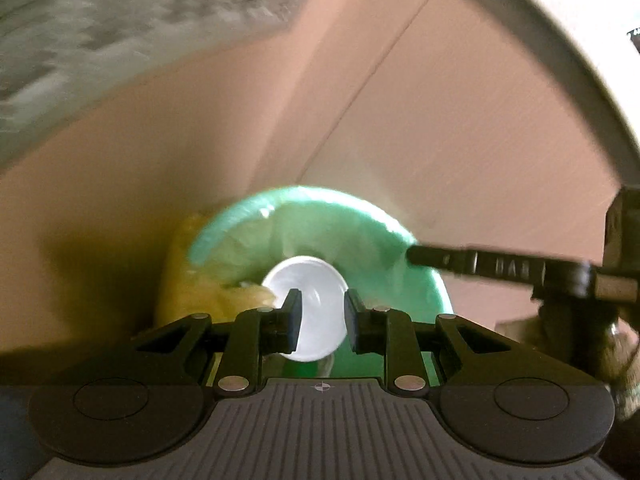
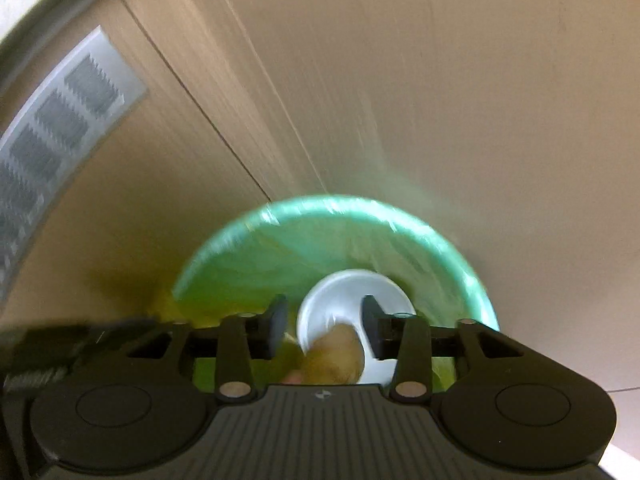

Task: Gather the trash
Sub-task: 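Lower the bowl and ginger into the bin while opening both grippers, then return both open grippers from the bin to the counter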

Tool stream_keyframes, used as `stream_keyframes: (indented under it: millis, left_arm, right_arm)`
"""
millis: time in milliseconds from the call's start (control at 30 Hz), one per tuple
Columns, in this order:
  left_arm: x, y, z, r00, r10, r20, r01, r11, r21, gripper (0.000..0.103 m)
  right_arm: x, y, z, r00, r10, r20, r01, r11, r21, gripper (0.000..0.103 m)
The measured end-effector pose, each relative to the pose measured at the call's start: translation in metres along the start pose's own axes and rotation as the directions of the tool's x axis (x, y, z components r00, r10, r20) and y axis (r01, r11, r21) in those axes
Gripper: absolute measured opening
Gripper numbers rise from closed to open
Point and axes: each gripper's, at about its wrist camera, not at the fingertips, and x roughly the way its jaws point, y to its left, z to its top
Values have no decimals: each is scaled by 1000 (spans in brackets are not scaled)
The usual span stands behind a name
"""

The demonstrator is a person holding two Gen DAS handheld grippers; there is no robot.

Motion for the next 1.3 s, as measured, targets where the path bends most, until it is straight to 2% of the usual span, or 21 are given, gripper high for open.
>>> stream_keyframes:
  millis: [200, 467, 667, 800, 867, 933, 1000, 1067, 1133, 1233, 1300]
  left_arm:
    - [-33, 4, -9, 998, -4, 61, 4, 1000, -5, 26]
    - [-59, -1, -18, 993, -43, 109, 42, 999, 16, 26]
    - [-99, -15, -4, 979, -93, 180, 86, 995, 49, 26]
    - [-155, -23, 14, 952, -151, 265, 129, 987, 98, 26]
    - [-186, -25, 23, 936, -155, 317, 124, 985, 116, 26]
    - [-219, -23, 34, 910, -147, 387, 104, 986, 129, 26]
    - [-249, -22, 45, 880, -122, 459, 65, 988, 138, 26]
    - [-271, -22, 53, 859, -96, 504, 32, 990, 134, 26]
    - [-286, -19, 60, 849, -58, 525, 1, 994, 107, 26]
    - [-298, -14, 67, 847, 24, 532, -37, 999, 14, 26]
    - [-308, -4, 67, 828, 69, 557, -56, 998, -40, 26]
  right_arm:
    - [-32, 16, 8, 994, -83, 76, 88, 994, -58, 60]
    - [-64, 20, -14, 982, -175, 70, 181, 980, -87, 61]
    - [-95, 46, -16, 968, -204, 147, 227, 960, -161, 64]
    - [-121, 68, -6, 957, -178, 231, 228, 950, -213, 67]
    - [-141, 86, 4, 950, -137, 279, 210, 944, -253, 68]
    - [-161, 107, 12, 940, -85, 329, 190, 934, -303, 72]
    - [-178, 129, 22, 925, -31, 380, 177, 918, -354, 75]
    - [-187, 152, 34, 906, 19, 422, 163, 906, -391, 78]
    - [-192, 171, 52, 891, 62, 449, 140, 905, -402, 79]
    - [-193, 194, 86, 887, 114, 447, 76, 919, -386, 79]
    - [-194, 206, 105, 889, 154, 431, 23, 925, -379, 79]
